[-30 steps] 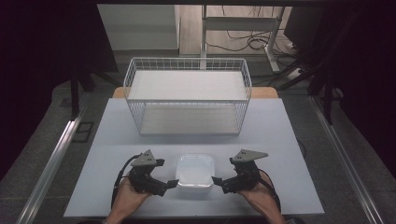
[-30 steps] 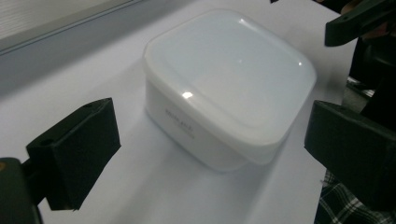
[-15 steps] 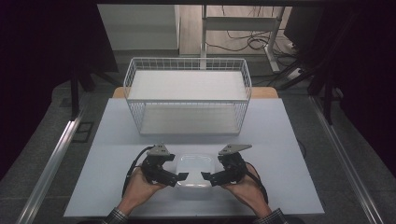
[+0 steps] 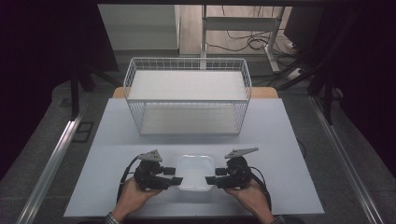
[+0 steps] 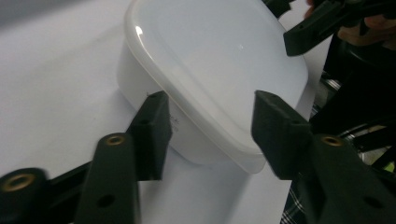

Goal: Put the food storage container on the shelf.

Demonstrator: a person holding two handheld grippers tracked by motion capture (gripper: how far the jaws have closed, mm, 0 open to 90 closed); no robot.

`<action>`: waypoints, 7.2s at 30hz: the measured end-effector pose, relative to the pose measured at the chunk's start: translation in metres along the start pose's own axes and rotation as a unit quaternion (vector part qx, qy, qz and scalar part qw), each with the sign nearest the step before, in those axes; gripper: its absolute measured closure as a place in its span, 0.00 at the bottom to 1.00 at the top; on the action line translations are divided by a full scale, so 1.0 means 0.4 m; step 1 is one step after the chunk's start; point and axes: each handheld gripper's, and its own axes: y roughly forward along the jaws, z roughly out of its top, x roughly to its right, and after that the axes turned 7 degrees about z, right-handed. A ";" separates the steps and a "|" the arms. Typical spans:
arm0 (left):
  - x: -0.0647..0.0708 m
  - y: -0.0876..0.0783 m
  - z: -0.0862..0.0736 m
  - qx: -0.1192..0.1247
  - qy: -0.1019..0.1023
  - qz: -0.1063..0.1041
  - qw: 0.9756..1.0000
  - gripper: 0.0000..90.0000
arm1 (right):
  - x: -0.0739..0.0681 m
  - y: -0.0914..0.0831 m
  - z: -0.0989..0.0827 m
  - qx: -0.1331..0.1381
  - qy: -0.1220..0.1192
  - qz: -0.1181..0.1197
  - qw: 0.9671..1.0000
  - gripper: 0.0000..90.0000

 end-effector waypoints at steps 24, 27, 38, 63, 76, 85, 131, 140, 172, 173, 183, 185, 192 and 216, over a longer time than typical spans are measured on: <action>-0.002 -0.026 -0.003 0.040 -0.062 0.040 0.997 0.89 | -0.029 -0.029 -0.003 0.060 0.008 -0.050 0.997 0.88; 0.000 -0.025 0.001 0.042 -0.062 0.047 0.996 0.89 | -0.028 -0.027 -0.001 0.067 0.002 -0.055 0.996 0.88; 0.002 -0.044 0.034 0.067 -0.060 0.058 0.994 0.89 | -0.029 -0.047 0.030 0.098 -0.011 -0.056 0.994 0.87; -0.017 -0.163 0.201 0.119 -0.035 0.093 0.988 0.89 | -0.043 -0.111 0.221 0.144 -0.056 -0.050 0.987 0.88; -0.038 -0.225 0.315 0.137 -0.025 0.102 0.985 0.89 | -0.057 -0.160 0.342 0.165 -0.075 -0.056 0.982 0.88; -0.056 -0.265 0.402 0.147 -0.019 0.108 0.983 0.89 | -0.063 -0.194 0.431 0.183 -0.087 -0.064 0.977 0.87; -0.174 -0.235 0.546 0.139 -0.067 0.114 0.981 0.69 | 0.025 -0.155 0.615 0.178 -0.033 -0.086 0.980 0.76; -0.180 -0.221 0.558 0.131 -0.068 0.124 0.981 0.69 | 0.036 -0.147 0.627 0.173 -0.031 -0.092 0.980 0.70; -0.220 -0.189 0.595 0.136 -0.058 0.204 0.968 0.39 | 0.049 -0.113 0.638 0.184 -0.052 -0.148 0.970 0.50; -0.219 -0.188 0.594 0.137 -0.057 0.209 0.967 0.37 | 0.050 -0.113 0.637 0.186 -0.051 -0.150 0.970 0.49; -0.215 -0.214 0.579 0.144 -0.039 0.160 0.976 0.19 | 0.042 -0.128 0.633 0.191 -0.080 -0.133 0.969 0.24; -0.208 -0.218 0.571 0.145 -0.026 0.155 0.977 0.16 | 0.041 -0.129 0.628 0.190 -0.085 -0.127 0.970 0.19; -0.186 -0.218 0.541 0.142 0.019 0.152 0.978 0.06 | 0.034 -0.120 0.596 0.183 -0.108 -0.120 0.970 0.07; -0.145 -0.196 0.457 0.129 0.070 0.110 0.983 0.00 | 0.026 -0.118 0.527 0.161 -0.139 -0.113 0.971 0.04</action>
